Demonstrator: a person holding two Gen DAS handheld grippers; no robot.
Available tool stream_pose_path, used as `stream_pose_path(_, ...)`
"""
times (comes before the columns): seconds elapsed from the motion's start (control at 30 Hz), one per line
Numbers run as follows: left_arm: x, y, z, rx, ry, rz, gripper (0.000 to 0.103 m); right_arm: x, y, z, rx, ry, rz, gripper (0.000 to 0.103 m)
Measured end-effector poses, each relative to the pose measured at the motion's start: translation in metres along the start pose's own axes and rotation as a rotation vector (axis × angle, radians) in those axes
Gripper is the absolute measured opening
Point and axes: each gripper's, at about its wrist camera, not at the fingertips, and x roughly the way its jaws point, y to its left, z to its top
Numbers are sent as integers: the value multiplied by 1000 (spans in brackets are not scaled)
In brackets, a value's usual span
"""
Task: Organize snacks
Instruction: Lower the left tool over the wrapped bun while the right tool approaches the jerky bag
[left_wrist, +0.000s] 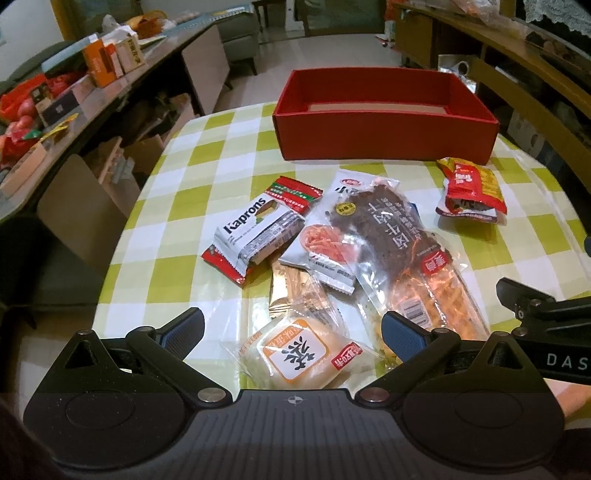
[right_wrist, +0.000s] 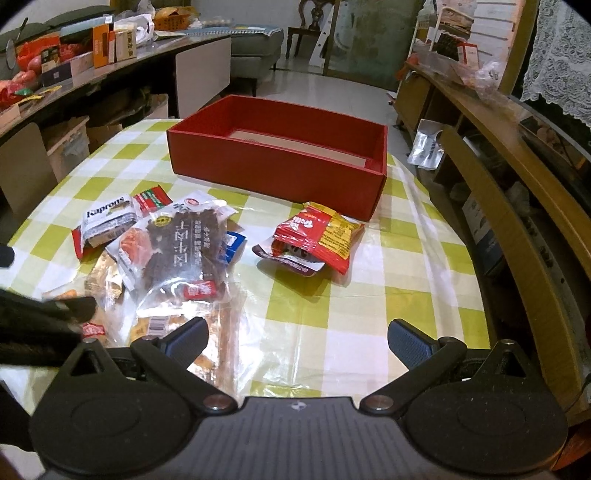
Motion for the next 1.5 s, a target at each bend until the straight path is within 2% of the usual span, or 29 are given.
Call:
stream_pose_path(0.07,0,7,2,0,-3,-25,103,1,-3,1,9,7,8,103)
stream_pose_path(0.13,3,12,1,-3,2,-19,103,1,-4,2,11,8,10,103)
stream_pose_path(0.4,22,12,-5,8,96,-68,103,2,-7,5,14,31,16,103)
stream_pose_path(0.57,42,20,-2,-108,185,-104,103,-1,-17,13,43,12,24,103)
stream_pose_path(0.7,58,16,-1,-135,231,-66,103,1,-26,19,76,17,37,103)
stream_pose_path(0.8,67,18,-2,-166,257,-55,101,5,-25,19,99,45,80,103)
stream_pose_path(0.93,67,28,0,-211,258,-45,89,14,-6,16,34,77,96,103)
stream_pose_path(1.07,65,40,1,-252,257,-77,85,23,10,14,-6,102,107,103)
stream_pose_path(1.23,62,47,1,-264,253,-73,81,27,27,19,-50,102,133,103)
stream_pose_path(1.5,62,51,-2,-249,250,-58,81,43,60,17,-136,137,174,103)
